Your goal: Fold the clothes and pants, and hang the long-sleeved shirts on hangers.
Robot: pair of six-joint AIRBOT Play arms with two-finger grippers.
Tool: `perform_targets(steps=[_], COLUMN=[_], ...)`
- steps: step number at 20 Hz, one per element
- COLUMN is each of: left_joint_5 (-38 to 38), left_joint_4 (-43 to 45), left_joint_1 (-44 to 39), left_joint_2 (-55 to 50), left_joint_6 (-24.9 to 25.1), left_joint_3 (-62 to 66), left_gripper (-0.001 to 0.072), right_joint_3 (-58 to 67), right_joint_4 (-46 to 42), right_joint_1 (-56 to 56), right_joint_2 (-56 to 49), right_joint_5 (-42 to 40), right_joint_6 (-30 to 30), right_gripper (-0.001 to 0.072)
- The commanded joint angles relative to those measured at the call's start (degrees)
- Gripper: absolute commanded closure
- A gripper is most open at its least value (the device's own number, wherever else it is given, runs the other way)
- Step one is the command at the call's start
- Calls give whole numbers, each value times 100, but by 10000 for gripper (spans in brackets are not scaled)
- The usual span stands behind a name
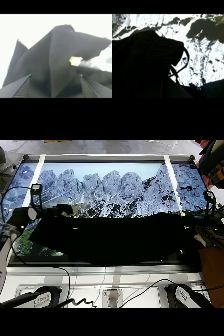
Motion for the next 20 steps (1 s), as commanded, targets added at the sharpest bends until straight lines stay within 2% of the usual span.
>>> perform_targets(steps=[1,5,8,10,12,14,15,16,17,20], left_joint_5=[809,748,752,752,758,872,1029,1220,1355,1377], left_joint_4=[-39,-37,-37,-39,-37,-37,-37,-37,-37,107], left_joint_1=[-212,98,173,72,-81,-227,-269,-286,-284,-210], left_joint_2=[-278,-402,-439,-553,-750,-970,-1029,-1060,-1054,-881], left_joint_6=[-22,-490,-208,-190,-190,-190,-195,-195,-195,-188], left_joint_3=[-2,4,7,7,7,63,118,199,317,1093], left_gripper=[19,19,20,20,72,189,329,568,694,697], right_joint_3=[-4,-4,-4,-4,-4,-4,-4,-4,-4,-4], right_joint_4=[50,22,26,28,28,26,22,22,17,-72], right_joint_1=[4,4,4,4,4,4,4,4,4,4], right_joint_2=[13,13,11,11,11,11,11,13,13,13], right_joint_5=[-81,-192,-372,-533,-610,-619,-619,-621,-623,-684], right_joint_6=[4,4,4,7,9,7,7,9,7,7], right_gripper=[692,692,692,692,692,692,692,692,692,692])
